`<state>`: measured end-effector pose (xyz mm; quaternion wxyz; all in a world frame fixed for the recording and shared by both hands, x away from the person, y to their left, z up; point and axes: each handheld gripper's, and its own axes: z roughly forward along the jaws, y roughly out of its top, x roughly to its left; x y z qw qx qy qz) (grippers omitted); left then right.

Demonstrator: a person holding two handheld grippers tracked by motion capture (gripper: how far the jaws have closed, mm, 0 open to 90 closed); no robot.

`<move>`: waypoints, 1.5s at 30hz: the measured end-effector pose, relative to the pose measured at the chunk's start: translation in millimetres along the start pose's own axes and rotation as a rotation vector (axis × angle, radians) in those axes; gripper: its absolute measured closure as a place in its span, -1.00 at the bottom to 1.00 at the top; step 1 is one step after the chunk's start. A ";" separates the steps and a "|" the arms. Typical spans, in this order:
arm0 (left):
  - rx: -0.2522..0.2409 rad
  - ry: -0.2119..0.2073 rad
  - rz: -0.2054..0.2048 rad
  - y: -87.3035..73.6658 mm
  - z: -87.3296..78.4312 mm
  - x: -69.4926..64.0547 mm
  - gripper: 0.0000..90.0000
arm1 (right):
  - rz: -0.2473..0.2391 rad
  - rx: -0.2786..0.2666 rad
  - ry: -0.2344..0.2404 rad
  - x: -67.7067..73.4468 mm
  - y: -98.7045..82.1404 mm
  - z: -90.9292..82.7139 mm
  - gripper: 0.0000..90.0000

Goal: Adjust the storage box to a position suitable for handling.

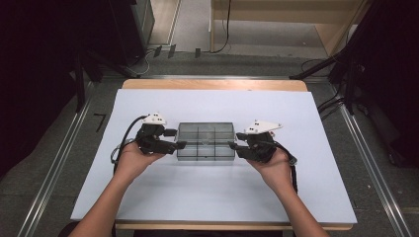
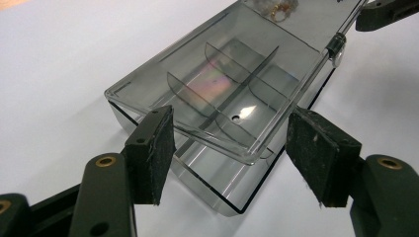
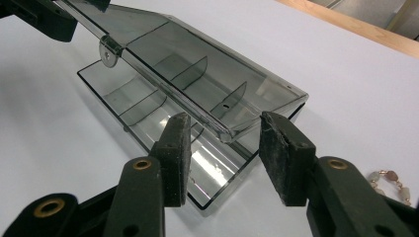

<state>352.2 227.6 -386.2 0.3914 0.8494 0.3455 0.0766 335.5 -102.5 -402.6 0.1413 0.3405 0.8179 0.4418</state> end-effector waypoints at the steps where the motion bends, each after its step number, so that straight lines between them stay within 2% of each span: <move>1: -0.002 0.000 -0.001 0.4 -0.3 0.0 -0.18 | 0.000 0.000 0.000 0.0 0.0 0.0 0.28; 6: -0.005 0.001 0.003 3.1 -1.8 0.7 -0.17 | -0.017 0.000 -0.001 1.0 4.2 0.7 0.28; 21: -0.017 -0.003 0.005 14.0 -7.2 5.1 -0.06 | -0.023 -0.017 -0.001 -3.5 16.8 -1.6 0.30; 29: -0.025 -0.019 -0.007 19.5 -9.5 12.1 0.01 | -0.025 -0.026 0.001 -8.5 23.6 -1.1 0.33; 45: -0.042 -0.016 -0.020 28.1 -9.6 19.1 0.09 | -0.017 -0.036 -0.006 -16.2 34.5 1.7 0.37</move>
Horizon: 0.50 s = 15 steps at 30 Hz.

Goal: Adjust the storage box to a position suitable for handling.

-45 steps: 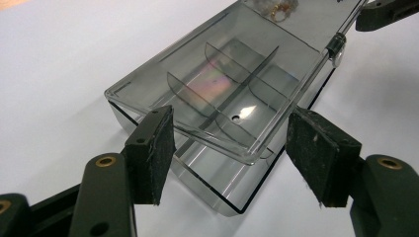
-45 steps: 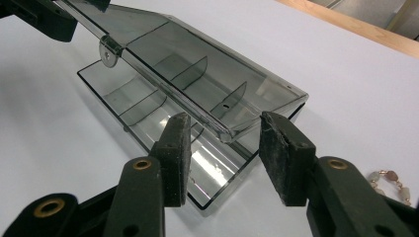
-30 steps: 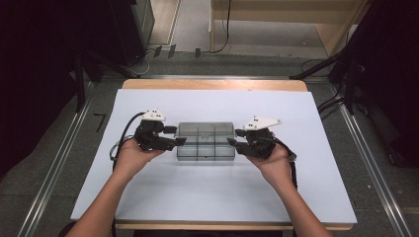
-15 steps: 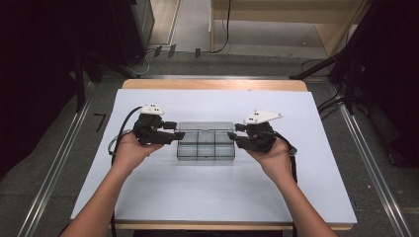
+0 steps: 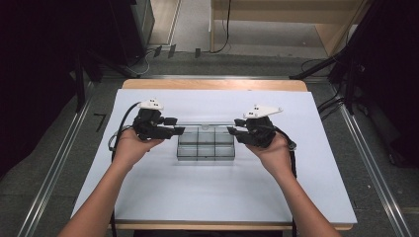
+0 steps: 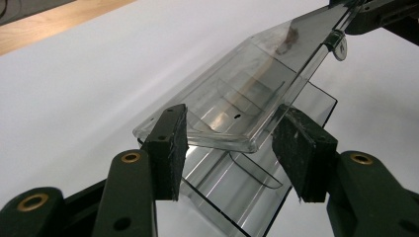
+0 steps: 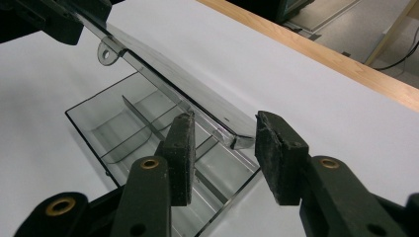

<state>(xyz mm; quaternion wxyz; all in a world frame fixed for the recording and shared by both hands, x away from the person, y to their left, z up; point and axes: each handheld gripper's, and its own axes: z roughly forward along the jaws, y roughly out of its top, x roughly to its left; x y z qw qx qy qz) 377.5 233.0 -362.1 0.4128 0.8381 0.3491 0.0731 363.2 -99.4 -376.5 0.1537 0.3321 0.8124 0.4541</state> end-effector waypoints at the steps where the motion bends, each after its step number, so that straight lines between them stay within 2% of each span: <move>1: 0.003 0.000 0.002 1.3 -0.4 1.0 0.09 | 0.000 -0.001 0.000 -0.6 0.5 0.4 0.37; 15: -0.021 -0.010 -0.030 5.1 0.0 7.9 0.14 | 0.007 0.000 0.002 -8.4 7.9 6.7 0.40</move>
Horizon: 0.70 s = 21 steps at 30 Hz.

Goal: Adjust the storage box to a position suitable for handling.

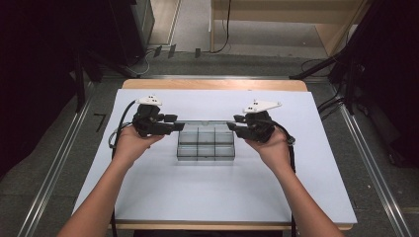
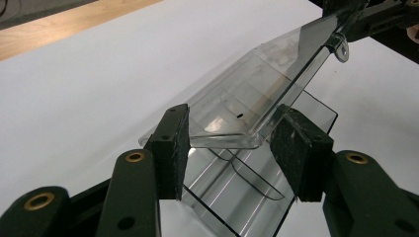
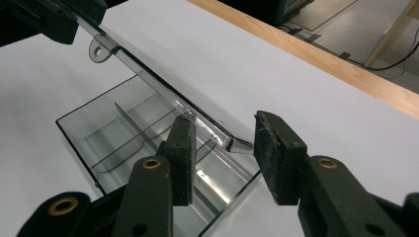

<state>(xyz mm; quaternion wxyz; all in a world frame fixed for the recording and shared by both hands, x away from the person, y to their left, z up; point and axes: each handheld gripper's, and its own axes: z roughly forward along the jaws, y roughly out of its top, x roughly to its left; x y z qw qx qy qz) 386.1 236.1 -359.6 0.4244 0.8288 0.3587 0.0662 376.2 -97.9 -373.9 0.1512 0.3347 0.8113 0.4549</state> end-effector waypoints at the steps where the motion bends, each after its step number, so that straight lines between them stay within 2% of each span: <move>1: 0.000 -0.001 -0.002 0.3 -0.1 0.4 0.14 | 0.000 0.000 0.000 0.0 0.0 0.0 0.40; 13: 0.003 0.006 -0.009 4.7 2.5 6.9 0.23 | -0.011 -0.001 -0.003 -5.2 7.1 3.0 0.44; 21: -0.007 0.012 -0.008 9.0 3.9 10.2 0.29 | 0.007 -0.008 -0.002 -8.9 7.9 4.0 0.48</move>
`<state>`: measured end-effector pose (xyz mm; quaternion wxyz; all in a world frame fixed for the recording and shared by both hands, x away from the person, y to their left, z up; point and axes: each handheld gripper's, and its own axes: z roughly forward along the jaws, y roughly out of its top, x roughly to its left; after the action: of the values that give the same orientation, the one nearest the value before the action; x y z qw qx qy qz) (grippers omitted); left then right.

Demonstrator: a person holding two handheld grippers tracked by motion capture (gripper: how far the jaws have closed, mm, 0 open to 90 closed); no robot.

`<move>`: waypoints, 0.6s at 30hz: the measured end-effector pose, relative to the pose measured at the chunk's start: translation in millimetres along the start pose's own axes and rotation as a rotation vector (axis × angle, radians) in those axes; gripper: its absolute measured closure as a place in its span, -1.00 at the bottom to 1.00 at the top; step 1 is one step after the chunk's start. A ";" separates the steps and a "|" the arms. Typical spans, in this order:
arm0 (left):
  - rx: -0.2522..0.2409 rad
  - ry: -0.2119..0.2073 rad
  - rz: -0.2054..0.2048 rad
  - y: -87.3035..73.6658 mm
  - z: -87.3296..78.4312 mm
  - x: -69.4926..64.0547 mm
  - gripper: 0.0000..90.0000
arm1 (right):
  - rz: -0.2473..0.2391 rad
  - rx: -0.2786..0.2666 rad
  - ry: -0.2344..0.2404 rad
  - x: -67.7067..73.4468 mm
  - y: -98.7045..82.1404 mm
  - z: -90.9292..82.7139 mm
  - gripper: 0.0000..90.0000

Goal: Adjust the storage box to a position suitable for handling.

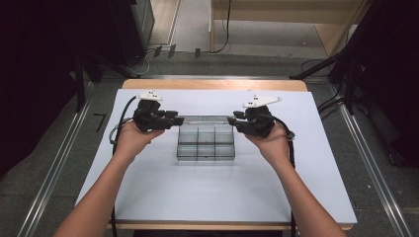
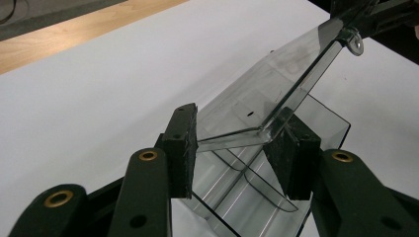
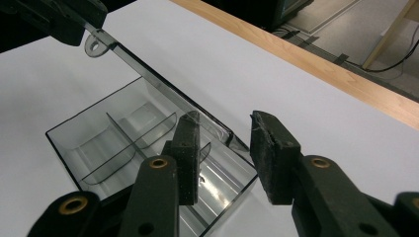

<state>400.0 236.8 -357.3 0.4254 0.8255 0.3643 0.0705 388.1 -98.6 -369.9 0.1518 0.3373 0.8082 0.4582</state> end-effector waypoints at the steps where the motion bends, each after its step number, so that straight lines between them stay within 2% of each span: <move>1: -0.001 0.000 0.002 0.7 0.2 0.3 0.29 | 0.005 -0.002 0.002 -1.0 0.3 0.0 0.49; 18: -0.013 0.009 -0.001 9.1 4.3 6.1 0.39 | 0.002 -0.006 -0.012 -7.3 8.0 7.4 0.50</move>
<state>411.2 234.6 -354.3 0.4292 0.8221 0.3662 0.0766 400.7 -96.1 -367.6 0.1571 0.3403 0.8057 0.4586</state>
